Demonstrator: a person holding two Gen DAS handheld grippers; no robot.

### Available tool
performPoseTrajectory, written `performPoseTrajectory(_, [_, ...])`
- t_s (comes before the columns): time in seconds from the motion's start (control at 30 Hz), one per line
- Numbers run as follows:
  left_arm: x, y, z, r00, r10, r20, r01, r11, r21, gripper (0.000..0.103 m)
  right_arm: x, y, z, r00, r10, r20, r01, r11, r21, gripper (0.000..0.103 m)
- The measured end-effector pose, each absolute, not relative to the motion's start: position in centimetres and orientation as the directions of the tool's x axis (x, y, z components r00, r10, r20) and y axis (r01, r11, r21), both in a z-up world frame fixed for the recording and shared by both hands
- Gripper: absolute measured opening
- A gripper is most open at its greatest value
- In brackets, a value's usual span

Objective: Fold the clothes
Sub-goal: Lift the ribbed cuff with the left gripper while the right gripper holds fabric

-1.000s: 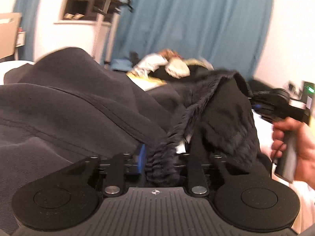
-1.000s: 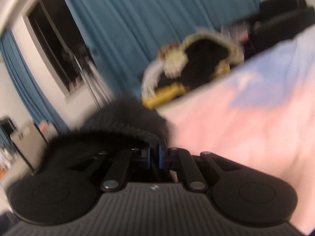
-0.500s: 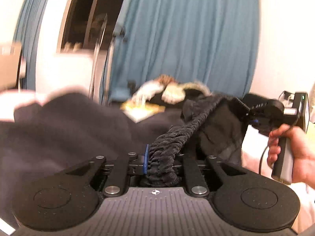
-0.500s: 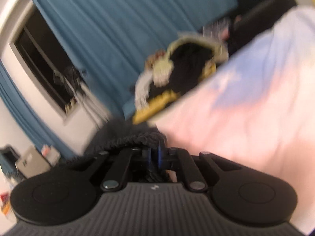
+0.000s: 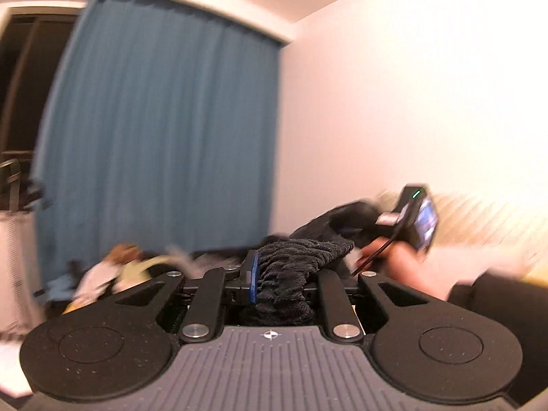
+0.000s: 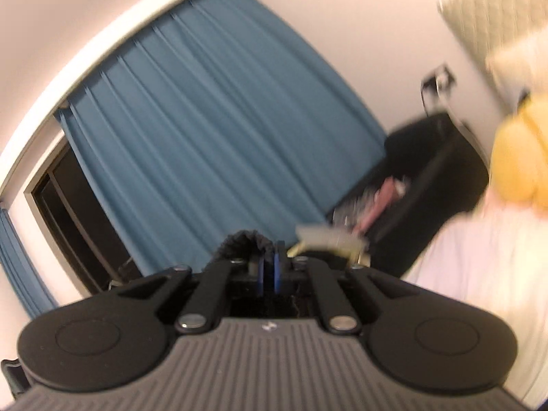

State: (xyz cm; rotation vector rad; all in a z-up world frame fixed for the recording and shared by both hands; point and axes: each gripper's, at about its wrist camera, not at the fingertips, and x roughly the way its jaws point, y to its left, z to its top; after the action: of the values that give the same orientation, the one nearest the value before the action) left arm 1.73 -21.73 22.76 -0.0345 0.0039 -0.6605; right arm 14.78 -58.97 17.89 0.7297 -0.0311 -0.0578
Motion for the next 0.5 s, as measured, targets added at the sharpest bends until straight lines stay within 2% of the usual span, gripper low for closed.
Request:
performPoseTrajectory(0.07, [1.5,-23.4,26.5,0.751,-0.659,0.036,0.66,0.75,-0.052,0.017,13.7,-61.4,21.4,0.993,-0.104,0.05,0.046,0.75,0.66,0.007])
performPoseTrajectory(0.27, [2.7,-24.4,35.5,0.659,-0.744,0.11,0.747,0.629,-0.215,0.017,10.8,-64.9,35.0,0.957,-0.195,0.213,0.045,0.83,0.556,0.007])
performPoseTrajectory(0.5, [3.5,-17.5,43.4,0.629,-0.725,0.28,0.765,0.514,-0.388,0.017,10.9,-59.5,51.2,0.914,-0.154,0.375,0.003,0.928,0.373,0.007])
